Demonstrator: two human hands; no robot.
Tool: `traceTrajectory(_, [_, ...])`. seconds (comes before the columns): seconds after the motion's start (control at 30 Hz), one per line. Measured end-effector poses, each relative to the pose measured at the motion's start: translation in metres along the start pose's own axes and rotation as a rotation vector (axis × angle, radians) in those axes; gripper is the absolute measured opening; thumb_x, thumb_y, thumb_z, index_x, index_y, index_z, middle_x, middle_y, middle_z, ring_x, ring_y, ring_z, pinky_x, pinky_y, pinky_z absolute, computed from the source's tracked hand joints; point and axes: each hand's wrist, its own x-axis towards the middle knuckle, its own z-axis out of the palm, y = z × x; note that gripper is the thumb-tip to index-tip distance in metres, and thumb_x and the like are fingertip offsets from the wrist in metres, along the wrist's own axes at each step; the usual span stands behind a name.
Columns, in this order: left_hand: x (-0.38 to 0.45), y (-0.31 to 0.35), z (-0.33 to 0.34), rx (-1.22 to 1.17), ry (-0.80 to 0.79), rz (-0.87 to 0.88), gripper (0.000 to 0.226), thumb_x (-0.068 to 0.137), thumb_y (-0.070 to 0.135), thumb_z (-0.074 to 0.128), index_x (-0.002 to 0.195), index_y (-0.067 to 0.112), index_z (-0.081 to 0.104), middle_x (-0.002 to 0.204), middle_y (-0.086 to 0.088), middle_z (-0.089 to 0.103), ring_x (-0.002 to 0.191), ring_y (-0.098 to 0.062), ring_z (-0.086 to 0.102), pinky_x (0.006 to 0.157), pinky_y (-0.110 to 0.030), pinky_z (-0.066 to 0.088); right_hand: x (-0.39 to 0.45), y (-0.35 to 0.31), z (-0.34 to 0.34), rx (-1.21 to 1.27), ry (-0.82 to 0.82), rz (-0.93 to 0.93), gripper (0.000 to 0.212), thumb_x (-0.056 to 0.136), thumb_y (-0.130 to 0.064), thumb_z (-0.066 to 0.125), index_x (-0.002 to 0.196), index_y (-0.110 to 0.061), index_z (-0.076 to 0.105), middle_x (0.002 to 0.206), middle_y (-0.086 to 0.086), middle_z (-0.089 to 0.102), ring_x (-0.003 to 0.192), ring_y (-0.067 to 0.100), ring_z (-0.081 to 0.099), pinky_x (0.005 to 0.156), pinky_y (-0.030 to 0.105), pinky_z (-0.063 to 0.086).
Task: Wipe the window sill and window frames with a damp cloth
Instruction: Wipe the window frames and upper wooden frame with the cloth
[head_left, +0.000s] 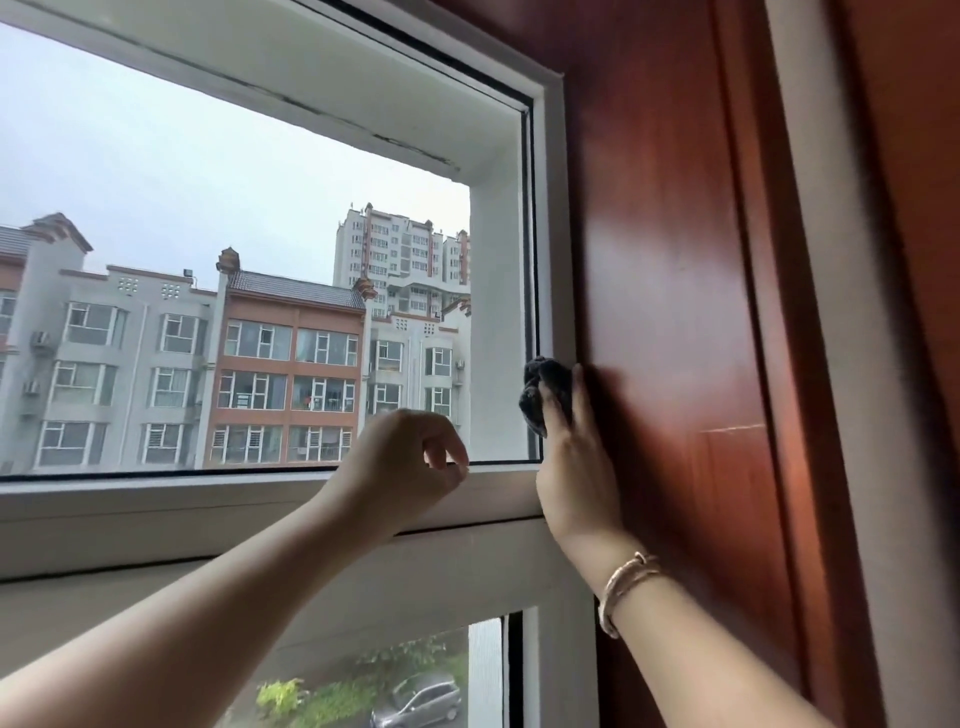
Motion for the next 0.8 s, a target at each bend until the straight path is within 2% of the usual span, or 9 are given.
traceTrajectory(0.07, [-0.002, 0.0, 0.001, -0.003, 0.009, 0.0, 0.021, 0.076, 0.014, 0.071, 0.066, 0.031, 0.066, 0.058, 0.016, 0.058, 0.065, 0.016, 0.052, 0.058, -0.006, 0.04, -0.012, 0.005, -0.001, -0.04, -0.01, 0.004, 0.072, 0.079, 0.016, 0.045, 0.144, -0.015, 0.037, 0.156, 0.011, 0.021, 0.13, 0.03, 0.045, 0.082, 0.033, 0.051])
traceTrajectory(0.13, [-0.005, 0.002, 0.002, -0.01, 0.009, -0.013, 0.021, 0.077, 0.012, 0.07, 0.066, 0.03, 0.066, 0.058, 0.015, 0.058, 0.064, 0.015, 0.052, 0.057, -0.005, 0.038, -0.026, 0.011, -0.004, -0.067, -0.011, -0.005, 0.064, 0.078, 0.012, 0.055, 0.137, -0.013, 0.045, 0.149, 0.012, 0.037, 0.109, 0.032, 0.062, 0.067, 0.034, 0.054])
traceTrajectory(0.2, [-0.006, 0.002, 0.002, 0.002, 0.003, -0.033, 0.02, 0.078, 0.012, 0.07, 0.068, 0.029, 0.066, 0.058, 0.016, 0.057, 0.058, 0.012, 0.052, 0.055, -0.005, 0.037, -0.034, 0.014, -0.007, -0.105, -0.051, 0.003, 0.06, 0.079, 0.009, 0.057, 0.134, -0.013, 0.047, 0.147, 0.01, 0.041, 0.093, 0.034, 0.067, 0.059, 0.035, 0.054])
traceTrajectory(0.37, [0.013, 0.017, -0.013, 0.007, 0.064, -0.017, 0.016, 0.08, 0.012, 0.067, 0.071, 0.024, 0.07, 0.06, 0.017, 0.059, 0.058, 0.011, 0.054, 0.053, -0.004, 0.037, -0.007, 0.002, -0.021, -0.195, -0.118, 0.018, 0.072, 0.086, 0.011, 0.036, 0.151, -0.015, 0.02, 0.159, 0.011, 0.008, 0.103, 0.031, 0.064, 0.071, 0.035, 0.054])
traceTrajectory(0.47, [0.031, 0.026, -0.023, 0.047, 0.119, 0.005, 0.015, 0.081, 0.016, 0.066, 0.073, 0.029, 0.068, 0.064, 0.018, 0.062, 0.062, 0.004, 0.055, 0.058, -0.007, 0.04, 0.03, -0.008, -0.029, -0.26, -0.112, -0.011, 0.069, 0.09, 0.009, 0.03, 0.152, -0.013, 0.009, 0.16, 0.011, -0.001, 0.115, 0.026, 0.058, 0.079, 0.032, 0.052])
traceTrajectory(0.5, [0.037, 0.028, -0.026, 0.06, 0.138, 0.016, 0.015, 0.082, 0.018, 0.066, 0.074, 0.03, 0.067, 0.067, 0.018, 0.063, 0.067, 0.004, 0.055, 0.066, -0.013, 0.044, 0.044, -0.012, -0.031, -0.266, -0.091, -0.017, 0.068, 0.091, 0.008, 0.03, 0.152, -0.012, 0.009, 0.159, 0.011, 0.001, 0.118, 0.025, 0.056, 0.081, 0.031, 0.051])
traceTrajectory(0.57, [0.051, 0.032, -0.032, 0.094, 0.19, 0.039, 0.012, 0.082, 0.021, 0.066, 0.077, 0.032, 0.066, 0.071, 0.019, 0.064, 0.074, 0.004, 0.054, 0.076, -0.022, 0.04, 0.075, -0.017, -0.032, -0.263, -0.034, -0.039, 0.065, 0.091, 0.007, 0.033, 0.151, -0.01, 0.015, 0.157, 0.015, 0.013, 0.122, 0.026, 0.051, 0.088, 0.031, 0.049])
traceTrajectory(0.67, [0.072, 0.035, -0.046, 0.123, 0.261, 0.06, 0.009, 0.083, 0.022, 0.067, 0.082, 0.031, 0.066, 0.078, 0.018, 0.065, 0.083, -0.004, 0.052, 0.076, -0.026, 0.035, 0.118, -0.02, -0.03, -0.275, 0.075, -0.077, 0.056, 0.09, 0.004, 0.034, 0.145, -0.004, 0.03, 0.135, 0.017, 0.043, 0.118, 0.03, 0.047, 0.095, 0.036, 0.043])
traceTrajectory(0.8, [0.099, 0.038, -0.061, 0.175, 0.29, 0.091, 0.008, 0.083, 0.022, 0.067, 0.086, 0.03, 0.065, 0.084, 0.014, 0.065, 0.095, -0.013, 0.05, 0.083, -0.029, 0.036, 0.158, -0.026, -0.034, -0.296, 0.132, -0.085, 0.045, 0.094, -0.001, 0.033, 0.138, -0.005, 0.041, 0.126, 0.014, 0.049, 0.113, 0.031, 0.046, 0.091, 0.038, 0.042])
